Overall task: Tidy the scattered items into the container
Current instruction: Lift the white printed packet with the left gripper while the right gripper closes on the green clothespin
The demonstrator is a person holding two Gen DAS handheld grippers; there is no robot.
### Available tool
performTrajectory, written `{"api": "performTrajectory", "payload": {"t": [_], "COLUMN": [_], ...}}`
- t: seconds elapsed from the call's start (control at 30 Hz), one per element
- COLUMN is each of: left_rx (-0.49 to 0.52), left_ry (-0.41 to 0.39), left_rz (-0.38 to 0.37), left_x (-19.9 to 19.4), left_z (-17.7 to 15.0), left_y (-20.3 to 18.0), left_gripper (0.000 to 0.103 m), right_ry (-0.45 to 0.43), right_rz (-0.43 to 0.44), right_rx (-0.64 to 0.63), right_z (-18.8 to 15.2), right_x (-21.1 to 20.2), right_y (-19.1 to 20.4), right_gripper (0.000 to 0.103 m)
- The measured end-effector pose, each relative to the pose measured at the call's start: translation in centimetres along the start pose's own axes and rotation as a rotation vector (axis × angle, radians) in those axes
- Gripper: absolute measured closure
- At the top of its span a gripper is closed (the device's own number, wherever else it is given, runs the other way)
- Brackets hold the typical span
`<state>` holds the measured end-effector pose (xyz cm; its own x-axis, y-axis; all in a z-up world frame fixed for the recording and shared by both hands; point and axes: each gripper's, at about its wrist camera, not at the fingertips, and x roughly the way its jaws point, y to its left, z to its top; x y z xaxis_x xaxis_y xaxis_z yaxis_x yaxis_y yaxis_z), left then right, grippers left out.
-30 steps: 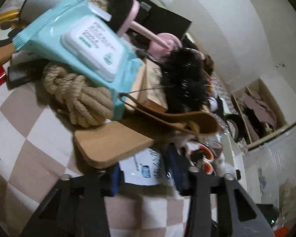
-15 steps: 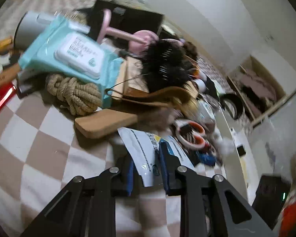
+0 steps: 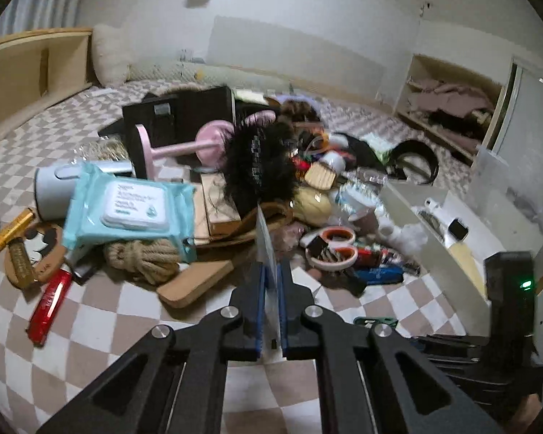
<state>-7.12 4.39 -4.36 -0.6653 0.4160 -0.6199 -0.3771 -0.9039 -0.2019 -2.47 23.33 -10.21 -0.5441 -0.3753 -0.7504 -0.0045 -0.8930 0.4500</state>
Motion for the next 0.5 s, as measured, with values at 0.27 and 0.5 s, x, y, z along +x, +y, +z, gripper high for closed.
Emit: {"api": "performTrajectory", "payload": {"t": [0.27, 0.5], "left_rx": [0.015, -0.012], "left_ry": [0.052, 0.105], "left_rz": [0.049, 0.085], "left_x": [2.7, 4.7], "left_z": [-0.5, -1.1], "left_y": [-0.6, -0.1], "left_gripper": [0.093, 0.082], "right_ry": [0.001, -0.010], "right_rz": [0.009, 0.016], "right_rx": [0.010, -0.002], "right_z": [-0.1, -0.5], "right_x": [-0.1, -0.7], "right_y": [-0.2, 0.1], "right_gripper": [0.085, 0.087]}}
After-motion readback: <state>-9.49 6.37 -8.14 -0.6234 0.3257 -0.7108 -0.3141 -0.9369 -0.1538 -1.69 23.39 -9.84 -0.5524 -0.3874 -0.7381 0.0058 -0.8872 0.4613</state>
